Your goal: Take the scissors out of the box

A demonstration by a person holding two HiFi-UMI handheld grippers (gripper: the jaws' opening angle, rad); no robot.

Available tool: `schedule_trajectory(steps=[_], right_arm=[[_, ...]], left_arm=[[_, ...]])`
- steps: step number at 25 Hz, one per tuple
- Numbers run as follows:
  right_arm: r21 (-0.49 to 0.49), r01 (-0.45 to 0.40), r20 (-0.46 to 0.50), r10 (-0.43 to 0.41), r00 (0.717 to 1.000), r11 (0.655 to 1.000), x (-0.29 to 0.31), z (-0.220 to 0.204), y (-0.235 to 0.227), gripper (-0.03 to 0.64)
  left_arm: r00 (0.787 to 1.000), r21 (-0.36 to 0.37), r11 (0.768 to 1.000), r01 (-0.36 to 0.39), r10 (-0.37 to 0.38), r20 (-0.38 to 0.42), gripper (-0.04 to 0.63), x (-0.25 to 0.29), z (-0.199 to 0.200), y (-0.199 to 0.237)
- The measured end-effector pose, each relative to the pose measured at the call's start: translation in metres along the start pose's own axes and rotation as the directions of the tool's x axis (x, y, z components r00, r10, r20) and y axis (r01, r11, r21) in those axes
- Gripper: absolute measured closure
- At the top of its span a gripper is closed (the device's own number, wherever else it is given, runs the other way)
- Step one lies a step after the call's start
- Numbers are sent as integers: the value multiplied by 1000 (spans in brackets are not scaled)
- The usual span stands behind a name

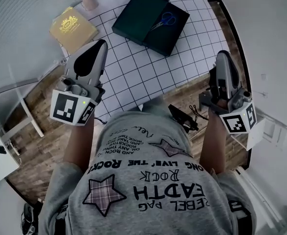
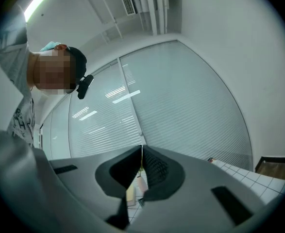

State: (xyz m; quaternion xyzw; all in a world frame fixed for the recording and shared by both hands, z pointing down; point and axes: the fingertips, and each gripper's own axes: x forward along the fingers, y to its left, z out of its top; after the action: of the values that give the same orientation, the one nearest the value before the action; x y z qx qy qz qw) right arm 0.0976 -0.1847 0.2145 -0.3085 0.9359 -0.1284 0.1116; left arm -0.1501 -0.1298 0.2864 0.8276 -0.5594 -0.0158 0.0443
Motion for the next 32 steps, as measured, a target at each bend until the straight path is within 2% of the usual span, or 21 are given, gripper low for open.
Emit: schedule_trajectory(steps=[11,21,32], right_arm=[[48,-123,-26,124,992,991,27,-1,-29,601],[42,-195,-71,197,978,980,39,2,-61,601],[-2,-287,-211,280,937,958,66,-27,-79,601]], left_arm=[[992,-1,992,-125,125,-20,586,7,-1,-8],[985,-7,985,-174,173,-23,586,40,-1,-25],[976,-32,976,-214,213,-46,586,70,-20,-21]])
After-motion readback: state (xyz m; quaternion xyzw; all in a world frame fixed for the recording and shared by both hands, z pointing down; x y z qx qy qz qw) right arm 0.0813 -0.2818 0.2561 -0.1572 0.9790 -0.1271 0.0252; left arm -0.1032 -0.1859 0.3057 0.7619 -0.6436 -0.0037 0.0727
